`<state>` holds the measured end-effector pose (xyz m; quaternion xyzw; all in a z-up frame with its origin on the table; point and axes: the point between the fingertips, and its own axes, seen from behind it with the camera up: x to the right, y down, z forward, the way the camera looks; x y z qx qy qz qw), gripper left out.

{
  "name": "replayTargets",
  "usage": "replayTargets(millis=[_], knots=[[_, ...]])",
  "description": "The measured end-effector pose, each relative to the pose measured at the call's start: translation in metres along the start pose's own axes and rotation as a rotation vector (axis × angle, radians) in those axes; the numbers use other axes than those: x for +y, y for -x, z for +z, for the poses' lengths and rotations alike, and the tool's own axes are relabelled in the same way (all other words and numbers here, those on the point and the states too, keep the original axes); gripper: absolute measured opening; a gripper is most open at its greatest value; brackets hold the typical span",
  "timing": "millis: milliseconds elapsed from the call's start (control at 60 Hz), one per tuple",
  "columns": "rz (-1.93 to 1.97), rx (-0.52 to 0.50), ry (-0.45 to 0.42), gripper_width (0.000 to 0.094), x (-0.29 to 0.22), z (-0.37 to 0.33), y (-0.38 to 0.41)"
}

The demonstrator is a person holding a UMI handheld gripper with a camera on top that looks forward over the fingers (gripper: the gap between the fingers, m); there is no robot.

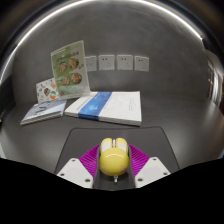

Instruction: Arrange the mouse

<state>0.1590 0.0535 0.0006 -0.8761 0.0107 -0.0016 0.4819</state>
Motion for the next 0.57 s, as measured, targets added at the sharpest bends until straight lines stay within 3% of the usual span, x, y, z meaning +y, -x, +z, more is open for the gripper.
replayTargets(millis=[33, 50, 67, 133, 150, 233, 283, 383, 567], knots=[[-0.005, -0.016, 0.014, 0.0438, 0.002, 0.001, -0.001], [-0.010, -0.018, 0.028, 0.0521, 0.005, 0.001, -0.003], [-0.018, -0.024, 0.044, 0.0472, 0.006, 0.002, -0.004], [-0.018, -0.058, 0.072, 0.0558, 0.012, -0.004, -0.002], [-0.017, -0.066, 0.076, 0.0683, 0.012, -0.007, -0.002], [-0.016, -0.106, 0.068, 0.0901, 0.009, -0.025, -0.001], [-0.012, -0.129, 0.057, 0.0839, 0.008, -0.044, -0.004], [0.001, -0.151, 0.029, 0.0853, 0.013, -0.090, -0.024], [0.060, -0.033, 0.033, 0.0840, 0.060, -0.165, -0.096]])
